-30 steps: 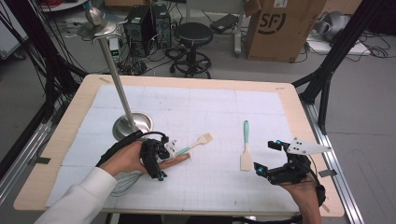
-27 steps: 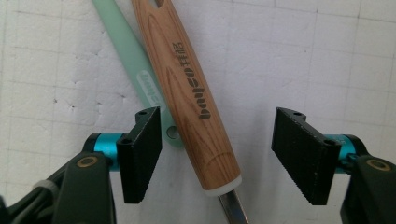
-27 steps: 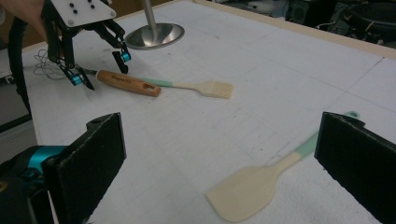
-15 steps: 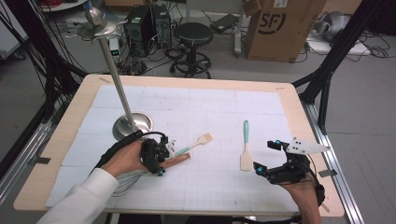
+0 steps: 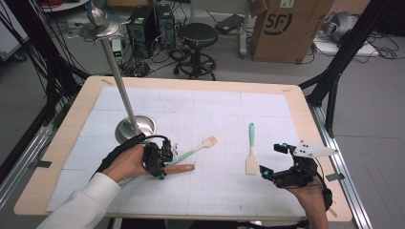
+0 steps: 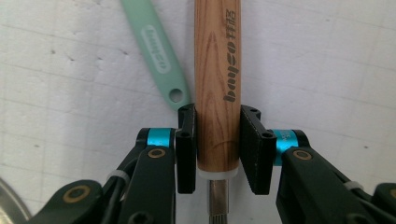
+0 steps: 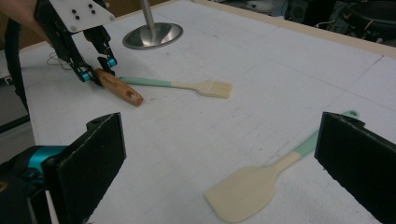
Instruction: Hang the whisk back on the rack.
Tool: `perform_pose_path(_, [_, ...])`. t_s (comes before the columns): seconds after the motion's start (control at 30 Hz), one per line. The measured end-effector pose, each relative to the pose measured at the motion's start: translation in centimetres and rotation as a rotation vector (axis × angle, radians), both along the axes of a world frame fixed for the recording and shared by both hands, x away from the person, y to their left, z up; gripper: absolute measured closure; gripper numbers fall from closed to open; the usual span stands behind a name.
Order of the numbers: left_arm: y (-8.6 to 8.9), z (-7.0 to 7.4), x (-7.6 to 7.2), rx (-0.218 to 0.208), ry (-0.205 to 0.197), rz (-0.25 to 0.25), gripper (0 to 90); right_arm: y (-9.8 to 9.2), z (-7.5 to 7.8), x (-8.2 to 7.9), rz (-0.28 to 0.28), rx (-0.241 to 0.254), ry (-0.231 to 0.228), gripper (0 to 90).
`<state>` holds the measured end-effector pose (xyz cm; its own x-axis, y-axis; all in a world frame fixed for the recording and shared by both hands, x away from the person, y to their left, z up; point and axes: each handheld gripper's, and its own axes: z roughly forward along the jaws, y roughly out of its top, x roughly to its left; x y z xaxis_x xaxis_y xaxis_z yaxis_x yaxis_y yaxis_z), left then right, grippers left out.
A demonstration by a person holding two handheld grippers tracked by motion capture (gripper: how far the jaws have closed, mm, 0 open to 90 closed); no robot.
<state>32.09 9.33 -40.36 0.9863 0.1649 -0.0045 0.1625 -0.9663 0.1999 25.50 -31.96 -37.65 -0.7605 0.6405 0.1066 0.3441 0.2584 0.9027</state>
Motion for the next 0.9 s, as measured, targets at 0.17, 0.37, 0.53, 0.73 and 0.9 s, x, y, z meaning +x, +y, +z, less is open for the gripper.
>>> perform_pose_path(0.17, [0.4,1.0,-0.3,-0.058,-0.004,-0.022,69.8,0.0,0.0,0.0,0.0,-0.002,-0.004,0.6])
perform_pose_path(0.37, [1.7,2.9,-0.8,-0.178,-0.013,-0.049,70.0,-0.1,0.0,0.0,-0.003,-0.001,-0.002,0.6])
perform_pose_path(0.53, [2.6,4.3,-1.5,-0.272,-0.031,-0.077,70.1,-0.2,0.0,0.0,-0.005,0.005,-0.001,0.6])
perform_pose_path(0.73, [4.1,5.4,-1.6,-0.363,-0.033,-0.072,70.2,-0.1,0.0,0.0,-0.009,0.003,0.0,0.6])
perform_pose_path(0.9, [6.1,6.6,-1.5,-0.459,-0.033,-0.038,70.3,-0.1,0.0,0.0,-0.013,0.0,0.0,0.6])
